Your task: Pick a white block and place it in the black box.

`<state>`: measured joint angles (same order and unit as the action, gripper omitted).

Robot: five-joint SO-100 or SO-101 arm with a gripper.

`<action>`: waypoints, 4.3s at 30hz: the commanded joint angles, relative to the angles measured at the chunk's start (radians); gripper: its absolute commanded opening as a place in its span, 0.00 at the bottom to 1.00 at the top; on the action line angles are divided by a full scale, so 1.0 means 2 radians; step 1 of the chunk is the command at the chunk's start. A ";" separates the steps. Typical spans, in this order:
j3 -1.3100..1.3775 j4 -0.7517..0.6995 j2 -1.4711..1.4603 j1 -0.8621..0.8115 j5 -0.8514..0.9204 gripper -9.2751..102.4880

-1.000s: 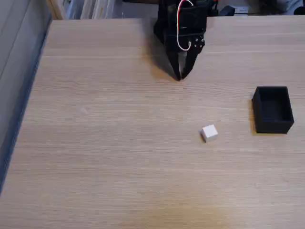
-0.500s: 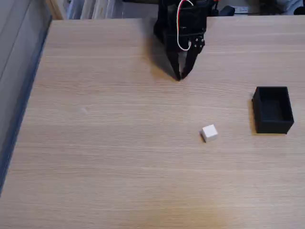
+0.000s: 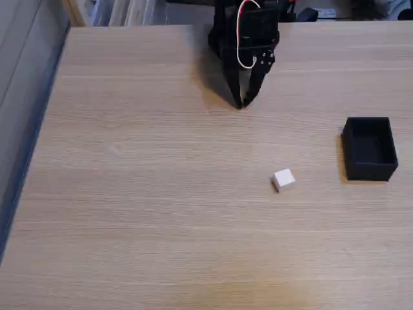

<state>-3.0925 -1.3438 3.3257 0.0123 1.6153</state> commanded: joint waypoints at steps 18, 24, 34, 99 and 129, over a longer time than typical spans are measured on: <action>0.021 -0.011 0.001 -0.016 0.021 0.12; 0.077 -0.010 -0.040 0.006 -0.011 0.25; 0.174 0.053 -0.196 0.048 -0.058 0.31; 0.466 0.420 -0.822 0.038 -0.074 0.32; 0.459 0.360 -0.766 0.048 -0.053 0.08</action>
<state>-2.1537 -0.6090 1.7043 0.0936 1.4956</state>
